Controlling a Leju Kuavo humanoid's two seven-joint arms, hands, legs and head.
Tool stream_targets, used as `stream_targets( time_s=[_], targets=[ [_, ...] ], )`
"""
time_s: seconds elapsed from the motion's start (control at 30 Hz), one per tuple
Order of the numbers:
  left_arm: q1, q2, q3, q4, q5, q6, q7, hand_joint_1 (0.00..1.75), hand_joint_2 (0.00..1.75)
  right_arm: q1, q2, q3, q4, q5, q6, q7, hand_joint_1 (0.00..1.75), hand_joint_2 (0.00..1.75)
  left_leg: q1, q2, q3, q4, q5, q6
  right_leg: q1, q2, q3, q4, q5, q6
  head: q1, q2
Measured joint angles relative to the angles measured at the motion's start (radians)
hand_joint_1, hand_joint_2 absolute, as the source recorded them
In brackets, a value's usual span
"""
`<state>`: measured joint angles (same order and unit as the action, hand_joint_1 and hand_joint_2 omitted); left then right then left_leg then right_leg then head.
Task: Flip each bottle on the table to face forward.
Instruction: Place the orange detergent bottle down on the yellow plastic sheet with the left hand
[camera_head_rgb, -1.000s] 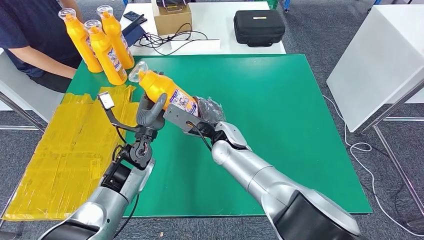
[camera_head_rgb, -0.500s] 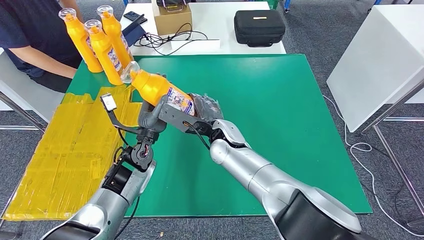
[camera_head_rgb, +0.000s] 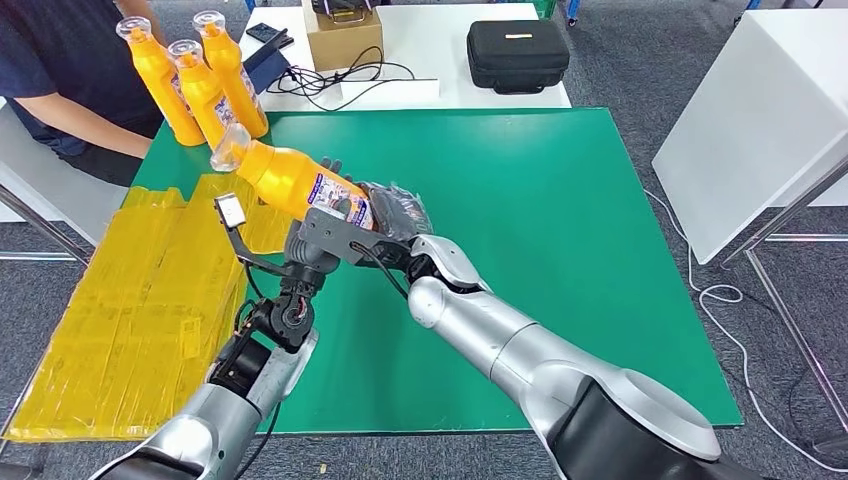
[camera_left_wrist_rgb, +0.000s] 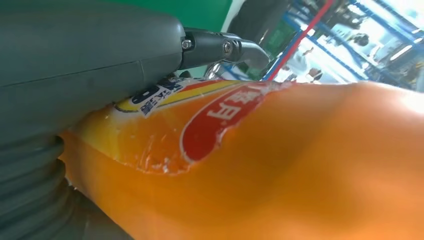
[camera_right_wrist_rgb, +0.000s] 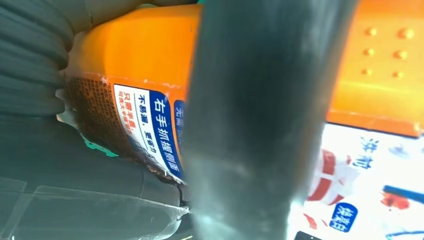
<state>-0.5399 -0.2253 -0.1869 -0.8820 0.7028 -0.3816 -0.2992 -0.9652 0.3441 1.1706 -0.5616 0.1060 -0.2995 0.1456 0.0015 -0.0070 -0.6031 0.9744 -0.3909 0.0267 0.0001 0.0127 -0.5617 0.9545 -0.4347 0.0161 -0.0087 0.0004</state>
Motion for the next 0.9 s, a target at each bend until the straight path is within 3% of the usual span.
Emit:
stream_targets(
  time_s=[0.63,0.7,0.77,0.83,0.9],
  targets=[
    [0.054,0.0,-0.003,-0.101,-0.045,0.069,-0.059,1.75,1.75,-0.012,0.0,0.054,-0.015,-0.064,0.003,0.007,1.75,1.75,0.0,0.001,0.0,0.0,0.0,0.0,0.0,0.0,0.0,0.0,0.0,0.0,0.0,0.0],
    [0.055,0.0,-0.002,-0.104,-0.045,0.072,-0.059,1.75,1.75,-0.013,0.0,0.056,-0.015,-0.068,0.003,0.011,0.9,1.75,0.0,0.001,0.0,0.0,0.0,0.0,0.0,0.0,0.0,0.0,0.0,0.0,0.0,0.0],
    [0.057,0.0,-0.002,-0.108,-0.046,0.077,-0.06,1.75,1.75,-0.014,0.0,0.059,-0.016,-0.07,0.004,0.016,0.03,0.87,0.0,0.001,0.0,0.0,0.0,0.0,0.0,0.0,0.0,0.0,0.0,0.0,0.0,0.0],
    [0.057,0.0,-0.001,-0.112,-0.052,0.087,-0.071,1.75,1.75,-0.017,0.0,0.061,-0.015,-0.062,0.006,0.023,0.0,0.0,0.0,0.0,0.0,0.0,0.0,0.0,0.0,0.0,0.0,0.0,0.0,0.0,0.0,0.0],
    [0.06,0.003,0.001,-0.121,-0.071,0.108,-0.095,1.75,1.75,-0.022,0.0,0.061,-0.006,-0.048,0.007,0.012,0.0,0.0,0.0,0.0,0.0,0.0,0.0,0.0,0.0,0.0,0.0,0.0,0.0,0.0,0.0,0.0]
  ],
)
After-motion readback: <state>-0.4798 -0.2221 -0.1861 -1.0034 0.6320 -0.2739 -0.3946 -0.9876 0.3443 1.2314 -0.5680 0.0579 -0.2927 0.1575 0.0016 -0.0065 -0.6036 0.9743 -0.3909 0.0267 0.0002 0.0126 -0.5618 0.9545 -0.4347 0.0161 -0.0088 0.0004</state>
